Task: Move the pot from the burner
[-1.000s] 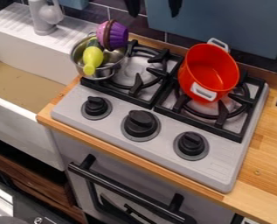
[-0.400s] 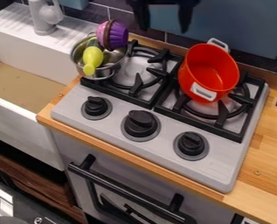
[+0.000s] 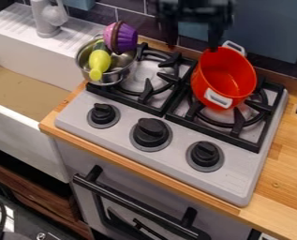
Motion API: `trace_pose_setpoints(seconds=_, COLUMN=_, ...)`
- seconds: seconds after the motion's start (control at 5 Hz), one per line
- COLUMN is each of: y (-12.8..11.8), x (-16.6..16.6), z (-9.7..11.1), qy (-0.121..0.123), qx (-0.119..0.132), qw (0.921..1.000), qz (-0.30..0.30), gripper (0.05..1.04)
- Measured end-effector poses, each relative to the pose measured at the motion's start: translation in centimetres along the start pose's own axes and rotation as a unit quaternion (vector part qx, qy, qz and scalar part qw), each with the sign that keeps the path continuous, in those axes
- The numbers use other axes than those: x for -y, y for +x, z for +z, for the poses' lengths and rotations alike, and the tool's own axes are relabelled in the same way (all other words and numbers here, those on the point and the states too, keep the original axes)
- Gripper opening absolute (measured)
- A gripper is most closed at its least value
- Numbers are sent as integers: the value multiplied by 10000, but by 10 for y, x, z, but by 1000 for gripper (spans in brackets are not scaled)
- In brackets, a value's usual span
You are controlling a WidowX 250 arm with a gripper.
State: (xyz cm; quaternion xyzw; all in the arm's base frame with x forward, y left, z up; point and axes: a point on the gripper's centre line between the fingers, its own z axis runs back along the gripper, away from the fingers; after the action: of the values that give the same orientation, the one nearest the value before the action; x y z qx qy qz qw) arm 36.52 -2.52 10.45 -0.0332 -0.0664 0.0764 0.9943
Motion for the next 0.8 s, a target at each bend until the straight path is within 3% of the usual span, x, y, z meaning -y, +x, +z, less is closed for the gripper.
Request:
trace_pose_setpoints(seconds=0.2, y=-2, x=11, z=-7, qy=120, qx=127, qw=9998, qz=-80, gripper=999)
trace_pose_setpoints(seconds=0.4, y=-4, x=17, z=-21, qy=298, qx=56, qw=9995, qz=-64, gripper=999)
trace_pose_setpoints(seconds=0.6, y=-2, x=15, z=-23, qy=440, qx=113, qw=9990, qz=-14, gripper=999)
trace_pose_setpoints(seconds=0.8, y=-1, x=9, z=-31, qy=573, qx=13, qw=9984, qz=39, gripper=955)
